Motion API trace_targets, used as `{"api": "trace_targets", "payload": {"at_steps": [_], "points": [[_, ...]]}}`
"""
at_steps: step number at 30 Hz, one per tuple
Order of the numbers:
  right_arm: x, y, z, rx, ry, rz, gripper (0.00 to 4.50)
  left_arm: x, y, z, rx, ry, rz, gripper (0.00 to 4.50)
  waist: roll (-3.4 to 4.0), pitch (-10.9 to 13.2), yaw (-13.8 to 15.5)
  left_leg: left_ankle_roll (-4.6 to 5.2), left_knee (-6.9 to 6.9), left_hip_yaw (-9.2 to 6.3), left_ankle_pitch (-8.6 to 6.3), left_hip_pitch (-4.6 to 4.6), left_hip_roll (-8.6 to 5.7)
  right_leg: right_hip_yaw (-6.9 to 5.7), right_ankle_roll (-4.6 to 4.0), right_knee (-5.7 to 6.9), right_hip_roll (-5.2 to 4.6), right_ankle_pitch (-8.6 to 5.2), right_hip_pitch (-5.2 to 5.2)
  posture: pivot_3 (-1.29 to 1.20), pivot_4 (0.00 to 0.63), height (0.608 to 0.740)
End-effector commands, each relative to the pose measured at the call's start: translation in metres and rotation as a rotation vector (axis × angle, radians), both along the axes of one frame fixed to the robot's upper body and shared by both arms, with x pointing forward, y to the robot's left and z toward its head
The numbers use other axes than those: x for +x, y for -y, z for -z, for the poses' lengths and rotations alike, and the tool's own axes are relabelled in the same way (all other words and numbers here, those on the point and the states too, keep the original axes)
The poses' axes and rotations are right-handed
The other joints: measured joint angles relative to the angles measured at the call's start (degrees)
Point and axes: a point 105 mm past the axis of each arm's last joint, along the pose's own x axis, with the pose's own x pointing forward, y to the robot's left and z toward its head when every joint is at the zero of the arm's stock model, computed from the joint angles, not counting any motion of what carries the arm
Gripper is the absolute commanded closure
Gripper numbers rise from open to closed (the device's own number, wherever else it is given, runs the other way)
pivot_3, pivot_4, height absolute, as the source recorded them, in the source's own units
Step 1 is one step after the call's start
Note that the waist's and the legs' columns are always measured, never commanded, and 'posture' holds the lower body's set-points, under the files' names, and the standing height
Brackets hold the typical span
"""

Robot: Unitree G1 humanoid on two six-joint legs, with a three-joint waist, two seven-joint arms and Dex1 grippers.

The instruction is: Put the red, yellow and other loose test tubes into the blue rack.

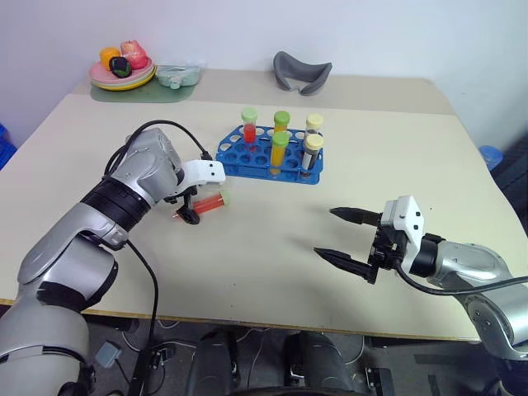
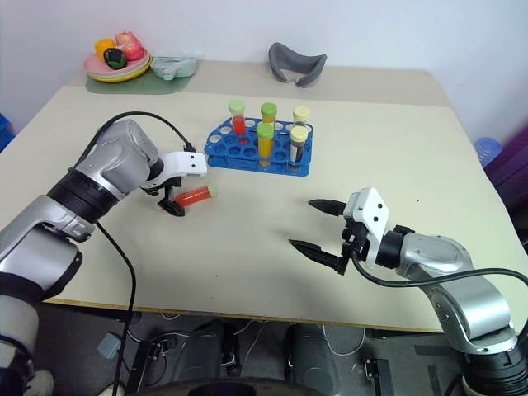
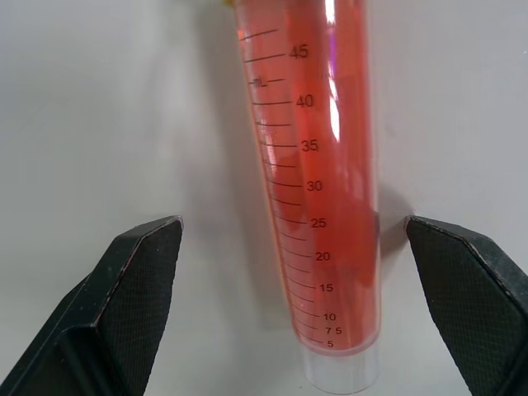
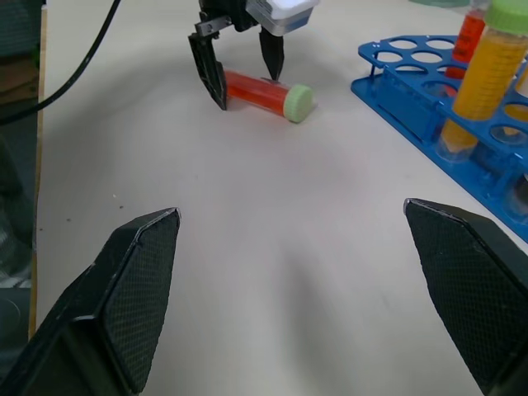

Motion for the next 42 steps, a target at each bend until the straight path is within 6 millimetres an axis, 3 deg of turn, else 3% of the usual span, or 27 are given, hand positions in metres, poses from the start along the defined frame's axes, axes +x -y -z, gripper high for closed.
{"api": "trace_targets", "payload": {"at_steps": [1,11,15,23,26,29,37,41,42], "points": [[-0.003,-0.004,-0.009,0.005,0.049,-0.017,0.05,0.004,-0.005,0.0,0.02,0.042,-0.067,0.1,0.0,0.0,0.09,0.0,0.01,0.0,0.0,0.0,-0.01,0.0,0.0,0.0,-0.01,0.0,0.01,0.0,0.15,0.689],[-0.002,-0.005,-0.009,0.007,0.05,-0.018,0.05,-0.007,-0.002,0.01,0.014,-0.001,-0.092,0.1,0.01,-0.01,0.02,0.02,0.02,-0.02,-0.01,0.0,-0.02,0.0,0.0,0.01,-0.03,0.0,0.01,0.0,0.15,0.689],[-0.001,-0.005,-0.009,0.006,0.05,-0.021,0.05,-0.008,-0.001,0.01,-0.005,-0.007,-0.106,1.4,0.06,-0.04,0.07,0.02,0.02,-0.01,-0.01,0.01,-0.01,0.0,0.0,0.01,-0.03,0.0,0.02,0.0,0.15,0.689],[-0.001,-0.006,-0.009,0.005,0.051,-0.023,0.05,-0.008,-0.002,0.01,-0.009,-0.01,-0.112,1.4,0.07,-0.04,0.05,0.02,0.06,-0.02,-0.01,0.02,-0.02,0.0,0.0,0.05,-0.02,0.0,0.04,0.0,0.15,0.689],[0.0,-0.006,-0.009,0.005,0.051,-0.025,0.05,-0.01,-0.002,0.009,-0.012,-0.014,-0.104,2.23,0.07,-0.04,0.04,0.02,0.06,-0.02,-0.01,0.02,-0.01,0.0,0.0,0.04,-0.02,0.0,0.04,0.0,0.15,0.689],[-0.001,-0.007,-0.009,0.006,0.052,-0.026,0.05,-0.011,-0.001,0.009,-0.017,-0.013,-0.099,3.64,0.06,-0.04,0.02,0.02,0.06,-0.03,-0.01,0.02,-0.01,0.0,0.0,0.05,-0.02,0.0,0.04,0.0,0.15,0.689],[-0.001,-0.007,-0.009,0.006,0.051,-0.027,0.05,-0.005,-0.001,0.003,-0.028,0.009,-0.114,3.64,0.06,-0.04,0.01,0.02,0.06,-0.02,-0.01,0.02,-0.01,0.0,0.0,0.05,-0.02,0.0,0.03,0.0,0.15,0.689],[-0.001,-0.007,-0.009,0.006,0.052,-0.025,0.05,0.003,-0.001,-0.013,-0.065,0.076,-0.125,3.64,0.05,-0.03,0.01,0.02,0.06,-0.03,-0.01,0.02,-0.01,0.0,0.0,0.05,-0.02,0.0,0.03,0.0,0.15,0.689],[-0.002,-0.006,-0.009,0.005,0.053,-0.022,0.05,0.007,0.001,-0.026,-0.108,0.111,-0.13,3.64,0.02,-0.01,-0.04,0.02,0.07,-0.03,-0.01,0.01,-0.01,0.0,0.0,0.05,-0.02,0.0,0.02,0.0,0.15,0.689]]}}
